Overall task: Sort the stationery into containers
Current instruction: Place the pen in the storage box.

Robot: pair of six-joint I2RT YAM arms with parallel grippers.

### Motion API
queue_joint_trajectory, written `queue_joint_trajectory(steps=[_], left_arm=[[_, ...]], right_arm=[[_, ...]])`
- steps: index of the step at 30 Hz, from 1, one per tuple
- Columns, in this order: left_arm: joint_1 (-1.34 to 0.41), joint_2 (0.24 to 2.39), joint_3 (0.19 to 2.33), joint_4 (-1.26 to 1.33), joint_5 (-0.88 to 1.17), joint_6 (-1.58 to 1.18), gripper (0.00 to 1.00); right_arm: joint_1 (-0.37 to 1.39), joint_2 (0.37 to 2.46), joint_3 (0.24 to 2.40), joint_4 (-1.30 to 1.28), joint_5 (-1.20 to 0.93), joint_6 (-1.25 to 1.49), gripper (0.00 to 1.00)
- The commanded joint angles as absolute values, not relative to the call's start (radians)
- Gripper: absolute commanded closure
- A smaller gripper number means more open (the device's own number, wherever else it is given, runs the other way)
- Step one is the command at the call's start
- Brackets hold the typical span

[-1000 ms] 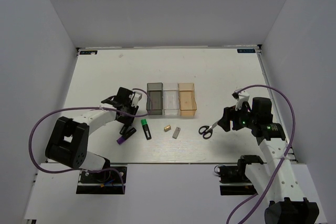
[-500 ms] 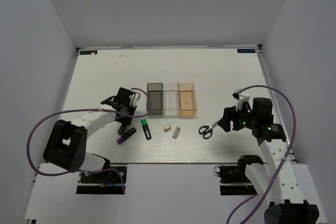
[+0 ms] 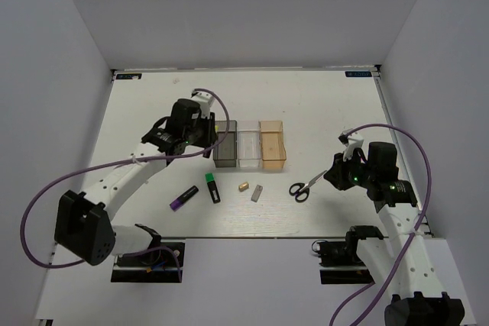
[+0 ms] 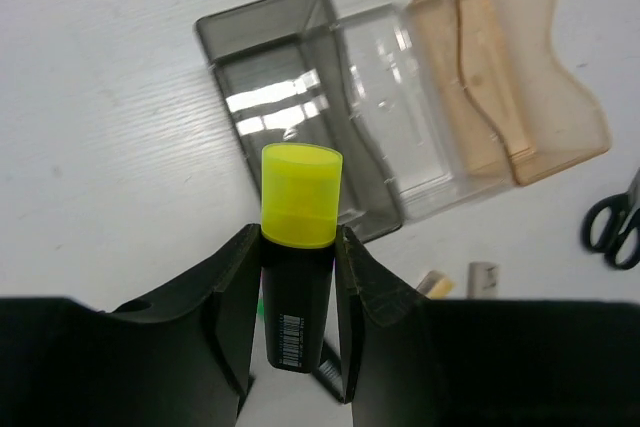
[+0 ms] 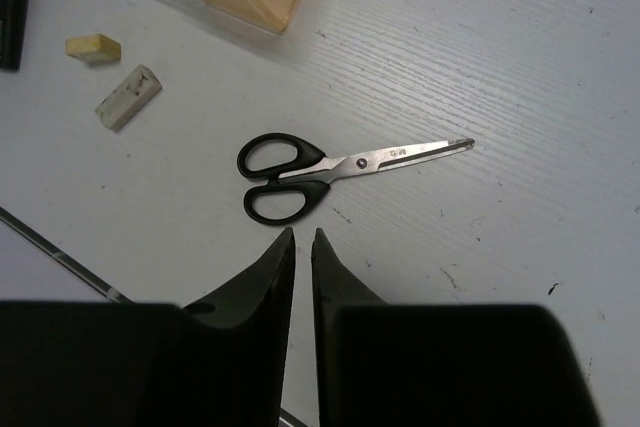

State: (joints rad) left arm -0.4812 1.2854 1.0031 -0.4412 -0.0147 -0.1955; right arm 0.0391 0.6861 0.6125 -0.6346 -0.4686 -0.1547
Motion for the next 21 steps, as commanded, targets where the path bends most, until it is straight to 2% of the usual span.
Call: queue_joint_trajectory(steps=[1,9,12,13,14,15,17,18,21], left_arm=[[-0.52,1.345,1.049,-0.315,-0.02,-0.32,1.0],[-0.581,1.545,1.154,-0.239,-0.253,-0.364,1.0],[-0.58,1.606,1.17,-0.232,-0.264,-0.374,0.98],[-0.584,1.615,1.181,-0.229,-0.261,-0.376,0.95],[-0.587,1.623,1.183,-0.229,-0.259,-0.377,0.89],[-0.589,1.649,1.189,-0.229,-0.259,-0.383,0.79],[-0.598,1.66,1.193,-0.229,-0.256,-0.383,0.69],[-0.6,1.669,1.193,-0.229,-0.258,-0.383,0.58],[-0.606,1.669,1.19,-0.238,-0.259,-0.382,0.5]], right_arm=[[0.035,0.68,0.647,-0.627,-0.482,-0.152,0.85],[0.038,0.687,0.643,-0.627,-0.488,-0.15,0.84],[0.038,0.683,0.646,-0.629,-0.486,-0.15,0.78],[0.037,0.681,0.646,-0.627,-0.485,-0.15,0.76],[0.035,0.683,0.646,-0.627,-0.486,-0.15,0.73],[0.037,0.681,0.644,-0.627,-0.482,-0.15,0.71],[0.038,0.683,0.643,-0.629,-0.483,-0.15,0.64],[0.037,0.683,0.644,-0.629,-0.483,-0.15,0.63],[0.038,0.683,0.649,-0.63,-0.486,-0.15,0.59]])
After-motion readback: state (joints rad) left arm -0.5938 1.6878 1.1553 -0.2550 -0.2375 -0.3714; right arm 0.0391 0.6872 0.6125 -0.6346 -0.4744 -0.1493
